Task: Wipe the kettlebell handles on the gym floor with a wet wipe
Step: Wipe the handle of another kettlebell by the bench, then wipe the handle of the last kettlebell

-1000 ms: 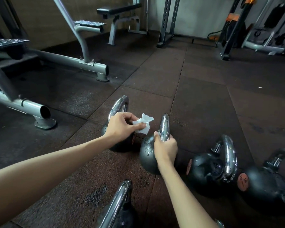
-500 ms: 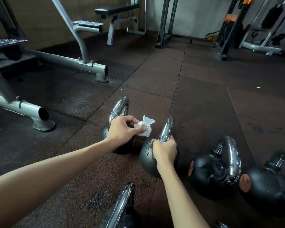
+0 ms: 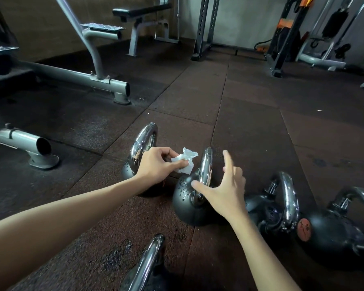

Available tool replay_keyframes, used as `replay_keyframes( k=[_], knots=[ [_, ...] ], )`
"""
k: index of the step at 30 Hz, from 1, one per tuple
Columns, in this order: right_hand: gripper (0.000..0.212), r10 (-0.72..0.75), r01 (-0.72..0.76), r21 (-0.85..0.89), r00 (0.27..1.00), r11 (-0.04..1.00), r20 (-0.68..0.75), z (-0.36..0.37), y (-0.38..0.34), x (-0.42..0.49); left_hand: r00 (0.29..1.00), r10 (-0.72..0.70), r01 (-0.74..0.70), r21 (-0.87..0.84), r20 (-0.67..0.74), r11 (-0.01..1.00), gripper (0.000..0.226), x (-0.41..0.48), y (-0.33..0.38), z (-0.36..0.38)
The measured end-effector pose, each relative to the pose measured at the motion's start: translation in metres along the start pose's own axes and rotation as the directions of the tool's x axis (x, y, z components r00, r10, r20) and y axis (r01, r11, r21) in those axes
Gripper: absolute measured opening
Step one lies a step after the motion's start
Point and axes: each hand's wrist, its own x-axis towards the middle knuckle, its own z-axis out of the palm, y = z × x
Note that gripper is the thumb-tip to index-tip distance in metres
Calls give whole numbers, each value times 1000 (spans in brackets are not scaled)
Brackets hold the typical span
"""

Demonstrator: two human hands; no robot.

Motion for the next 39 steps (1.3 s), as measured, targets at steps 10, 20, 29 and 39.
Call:
replay_keyframes(
  k=[10,20,29,39],
  knots=[
    [72,-308,310,364,949,878,-64,-38,-12,32,998,-27,40,-282,49,959,16,18,61,-14],
    [35,-425,284,673,904,683,50,-105,-30,100,934,-205,203,38,292,978,23,32,156,-13],
    [33,-362,236,723,932,650,21,-77,-39,97,902,-332,338,26,276,941,24,50,162,-7],
    [23,-199,244,530,970,812,-141,8,-109,109,957,-285,231,736,-54,636,85,102,28,-125]
  ],
)
